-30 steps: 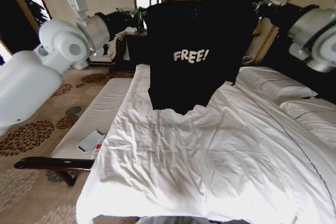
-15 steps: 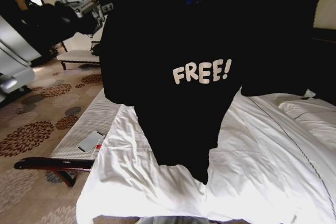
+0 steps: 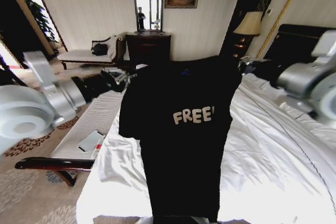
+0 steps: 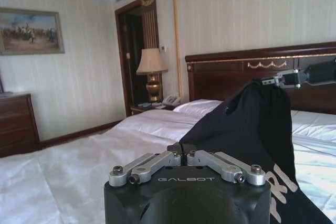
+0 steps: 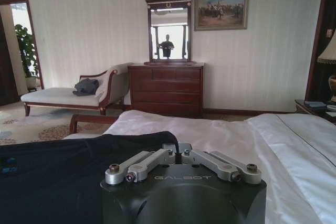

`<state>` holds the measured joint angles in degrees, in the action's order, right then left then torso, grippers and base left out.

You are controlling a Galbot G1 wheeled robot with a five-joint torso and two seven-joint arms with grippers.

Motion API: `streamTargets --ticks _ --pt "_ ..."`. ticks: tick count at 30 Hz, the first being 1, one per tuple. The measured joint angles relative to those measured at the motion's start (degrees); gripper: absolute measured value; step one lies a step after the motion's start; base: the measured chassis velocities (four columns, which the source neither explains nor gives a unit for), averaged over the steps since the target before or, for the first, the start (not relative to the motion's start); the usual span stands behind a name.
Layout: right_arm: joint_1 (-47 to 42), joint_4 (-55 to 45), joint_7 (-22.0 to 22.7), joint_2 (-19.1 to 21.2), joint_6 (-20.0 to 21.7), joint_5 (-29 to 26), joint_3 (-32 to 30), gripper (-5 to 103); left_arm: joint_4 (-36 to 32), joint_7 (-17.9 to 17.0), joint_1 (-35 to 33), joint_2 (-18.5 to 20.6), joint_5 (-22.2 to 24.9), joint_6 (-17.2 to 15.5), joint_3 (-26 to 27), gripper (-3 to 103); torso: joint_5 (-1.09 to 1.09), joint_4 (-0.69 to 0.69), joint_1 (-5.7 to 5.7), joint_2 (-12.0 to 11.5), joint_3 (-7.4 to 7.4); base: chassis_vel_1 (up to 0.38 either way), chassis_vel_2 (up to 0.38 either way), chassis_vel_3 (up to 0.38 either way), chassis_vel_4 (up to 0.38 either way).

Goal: Fold the clothes on the bed.

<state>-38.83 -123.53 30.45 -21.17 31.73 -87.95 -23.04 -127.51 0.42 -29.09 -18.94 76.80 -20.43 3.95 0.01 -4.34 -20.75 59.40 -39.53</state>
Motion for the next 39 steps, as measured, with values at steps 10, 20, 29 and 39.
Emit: streamTargets --ticks 10,20,29,39 --pt "0.72 15.84 -9.8 -7.65 -7.24 12.16 11.92 0 18.93 -0.01 16.05 -15.71 -8.35 0.23 -23.34 1 0.01 0.0 0.01 0.01 0.02 0.0 0.0 0.0 0.0" --pt "7.84 33.67 -18.76 -14.93 -15.87 26.61 23.72 0 35.68 0.03 22.02 -25.35 -13.76 1.83 -33.54 1 -0.01 0.05 0.03 0.02 0.02 0.0 0.0 0.0 0.0" --pt "13.84 47.85 -22.26 -22.27 -20.96 32.69 31.14 0 52.22 -0.02 24.7 -39.16 -20.58 4.08 -36.78 1 0.01 -0.03 0.02 0.02 0.02 0.0 0.0 0.0 0.0" --pt "25.0 71.94 -27.79 -33.47 -26.06 39.26 35.9 0 83.16 -0.02 30.98 -58.41 -27.09 8.92 -39.48 1 -0.01 0.02 0.01 0.02 0.01 0.0 0.0 0.0 0.0"
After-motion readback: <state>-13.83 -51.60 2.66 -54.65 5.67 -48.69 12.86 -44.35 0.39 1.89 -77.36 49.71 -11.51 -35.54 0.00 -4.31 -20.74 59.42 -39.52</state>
